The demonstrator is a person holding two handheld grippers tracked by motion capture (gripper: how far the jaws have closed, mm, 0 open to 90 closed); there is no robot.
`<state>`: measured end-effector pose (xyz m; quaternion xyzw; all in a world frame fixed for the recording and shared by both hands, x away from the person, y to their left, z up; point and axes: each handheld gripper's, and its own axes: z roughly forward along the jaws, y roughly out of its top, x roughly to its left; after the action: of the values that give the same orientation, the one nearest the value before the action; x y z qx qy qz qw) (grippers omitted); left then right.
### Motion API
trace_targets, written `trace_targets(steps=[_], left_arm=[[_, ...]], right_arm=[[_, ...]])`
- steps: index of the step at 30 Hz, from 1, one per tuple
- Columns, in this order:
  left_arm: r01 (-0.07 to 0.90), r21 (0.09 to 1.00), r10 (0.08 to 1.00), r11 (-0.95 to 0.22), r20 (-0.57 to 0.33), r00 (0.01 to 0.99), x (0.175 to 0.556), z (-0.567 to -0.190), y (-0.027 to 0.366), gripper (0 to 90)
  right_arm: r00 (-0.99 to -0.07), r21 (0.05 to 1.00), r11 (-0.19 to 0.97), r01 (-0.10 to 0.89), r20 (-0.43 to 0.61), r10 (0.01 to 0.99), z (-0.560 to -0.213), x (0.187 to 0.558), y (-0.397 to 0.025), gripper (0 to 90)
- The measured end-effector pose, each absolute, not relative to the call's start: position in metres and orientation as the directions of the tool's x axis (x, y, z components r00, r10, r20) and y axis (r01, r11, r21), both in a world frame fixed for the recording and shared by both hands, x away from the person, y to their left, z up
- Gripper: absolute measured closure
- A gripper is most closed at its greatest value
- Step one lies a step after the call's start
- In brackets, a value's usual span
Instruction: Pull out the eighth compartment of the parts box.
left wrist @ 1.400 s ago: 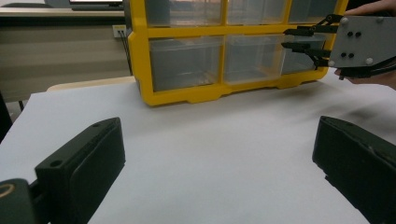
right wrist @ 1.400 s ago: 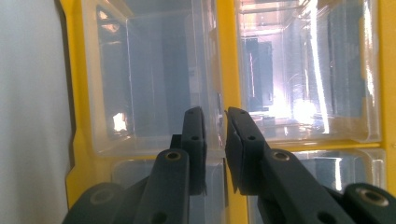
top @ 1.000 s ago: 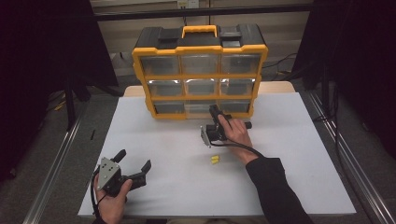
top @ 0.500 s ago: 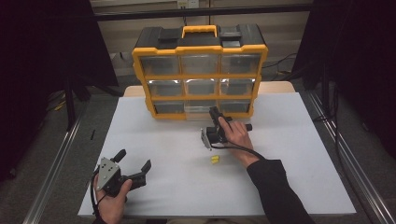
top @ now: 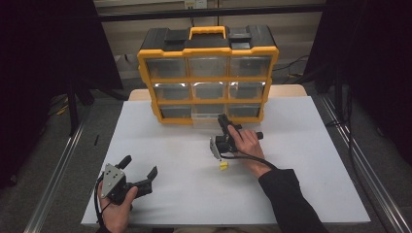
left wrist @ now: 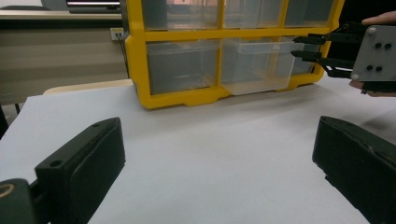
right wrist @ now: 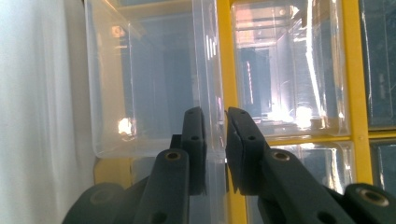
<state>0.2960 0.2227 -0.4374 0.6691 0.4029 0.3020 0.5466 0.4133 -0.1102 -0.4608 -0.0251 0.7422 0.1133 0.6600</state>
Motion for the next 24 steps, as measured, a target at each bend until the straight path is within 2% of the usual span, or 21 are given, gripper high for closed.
trace_targets(steps=[24], left_arm=[[0.220,0.972,0.865,-0.078,-0.043,0.500,0.296,-0.438,0.222,2.5]], right_arm=[[-0.126,0.151,0.967,-0.204,-0.984,0.127,-0.461,0.399,-0.116,77.8]])
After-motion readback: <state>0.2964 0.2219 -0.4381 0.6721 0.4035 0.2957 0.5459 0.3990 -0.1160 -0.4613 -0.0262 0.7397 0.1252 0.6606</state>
